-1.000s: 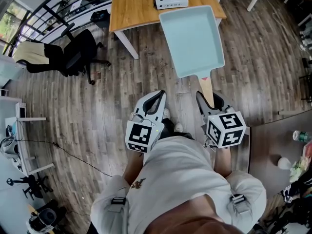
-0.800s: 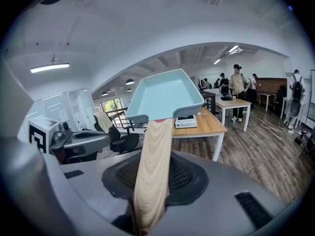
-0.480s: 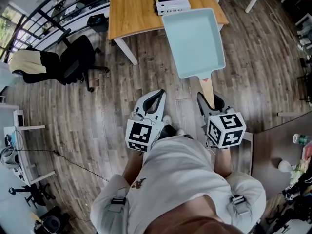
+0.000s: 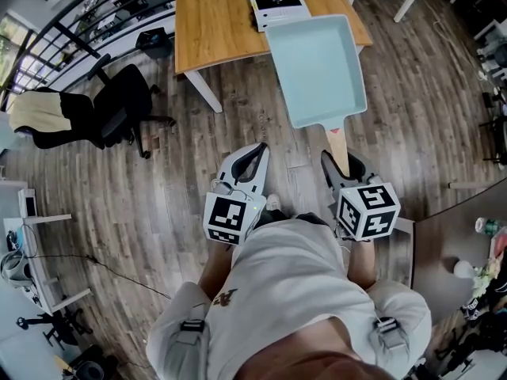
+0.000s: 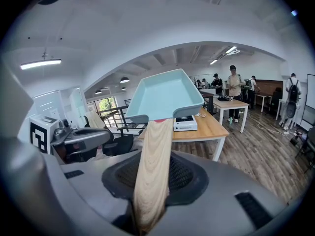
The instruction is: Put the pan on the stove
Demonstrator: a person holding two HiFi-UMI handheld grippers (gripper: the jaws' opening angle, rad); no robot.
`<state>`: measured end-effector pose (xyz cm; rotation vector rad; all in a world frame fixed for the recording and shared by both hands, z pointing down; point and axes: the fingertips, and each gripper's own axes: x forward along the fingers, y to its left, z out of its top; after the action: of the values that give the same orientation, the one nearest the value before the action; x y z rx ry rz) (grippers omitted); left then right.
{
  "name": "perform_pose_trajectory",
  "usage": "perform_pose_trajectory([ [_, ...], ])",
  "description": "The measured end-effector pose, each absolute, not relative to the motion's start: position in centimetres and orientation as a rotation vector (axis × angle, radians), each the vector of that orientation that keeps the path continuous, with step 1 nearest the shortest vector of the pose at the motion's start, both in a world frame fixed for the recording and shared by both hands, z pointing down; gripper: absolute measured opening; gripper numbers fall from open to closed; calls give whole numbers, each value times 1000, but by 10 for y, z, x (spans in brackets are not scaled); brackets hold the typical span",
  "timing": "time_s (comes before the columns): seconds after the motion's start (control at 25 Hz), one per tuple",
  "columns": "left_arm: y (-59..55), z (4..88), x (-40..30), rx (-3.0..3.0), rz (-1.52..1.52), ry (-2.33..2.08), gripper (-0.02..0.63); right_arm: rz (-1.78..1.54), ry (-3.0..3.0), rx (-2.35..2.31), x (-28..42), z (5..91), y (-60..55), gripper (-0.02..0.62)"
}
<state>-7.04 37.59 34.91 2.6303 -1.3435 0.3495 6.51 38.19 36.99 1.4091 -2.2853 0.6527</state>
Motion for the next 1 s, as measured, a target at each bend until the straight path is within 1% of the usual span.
perform_pose_trajectory([
  [0.16, 364, 348, -77, 2626, 348, -1343, 18, 664, -2279, 1421, 61, 371, 374, 121],
  [0.48, 341, 353, -68, 2601, 381, -1331, 18, 699, -2275, 1403, 68, 378, 350, 121],
  [1.0, 287, 354, -28, 2571, 402, -1419, 18, 698, -2316, 1323, 105, 388, 287, 121],
])
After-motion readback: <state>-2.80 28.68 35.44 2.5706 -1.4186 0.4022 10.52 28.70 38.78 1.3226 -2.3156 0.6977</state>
